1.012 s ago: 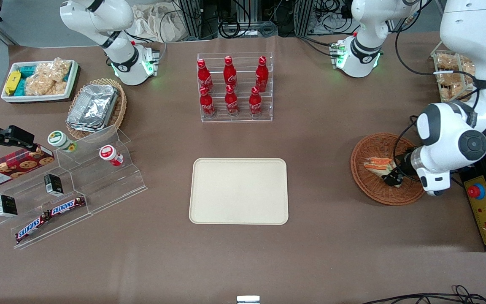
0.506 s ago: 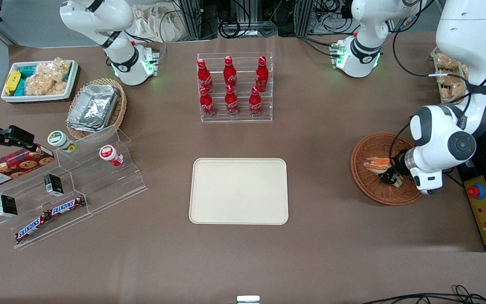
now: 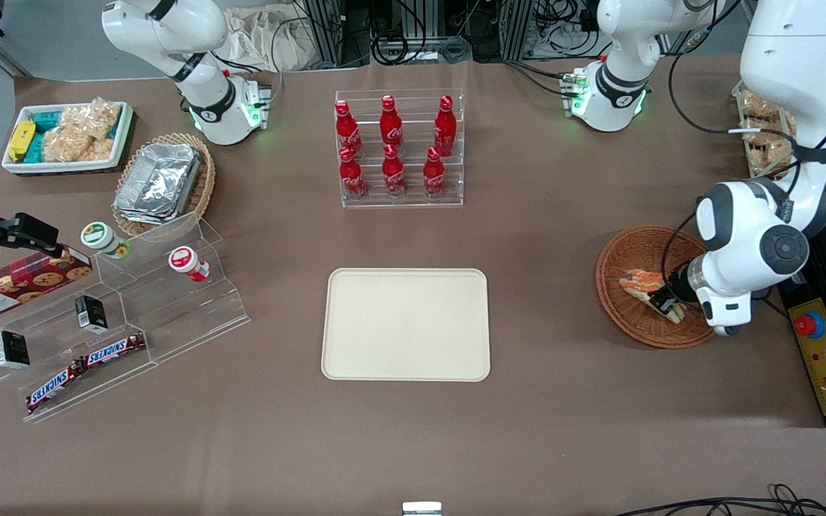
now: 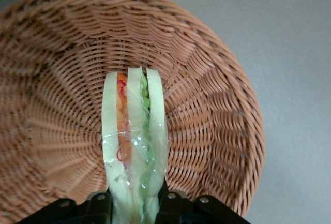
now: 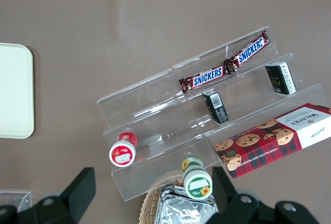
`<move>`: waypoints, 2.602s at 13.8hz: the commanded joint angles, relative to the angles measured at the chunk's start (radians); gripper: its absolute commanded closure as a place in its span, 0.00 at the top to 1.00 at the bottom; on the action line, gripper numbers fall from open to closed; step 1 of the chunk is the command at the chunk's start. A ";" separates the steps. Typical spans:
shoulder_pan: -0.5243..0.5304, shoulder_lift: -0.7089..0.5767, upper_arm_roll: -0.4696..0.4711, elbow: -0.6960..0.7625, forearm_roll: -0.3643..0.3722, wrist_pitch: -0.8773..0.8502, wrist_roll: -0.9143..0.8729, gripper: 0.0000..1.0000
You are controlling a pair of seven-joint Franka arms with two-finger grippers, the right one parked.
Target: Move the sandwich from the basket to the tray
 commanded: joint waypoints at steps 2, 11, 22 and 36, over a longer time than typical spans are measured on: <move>-0.024 -0.088 -0.083 0.156 -0.001 -0.281 0.093 0.00; -0.184 0.047 -0.354 0.188 0.088 -0.015 0.101 0.00; -0.285 0.291 -0.353 0.211 0.323 0.403 0.057 0.20; -0.130 -0.087 -0.356 0.234 0.116 -0.003 -0.008 1.00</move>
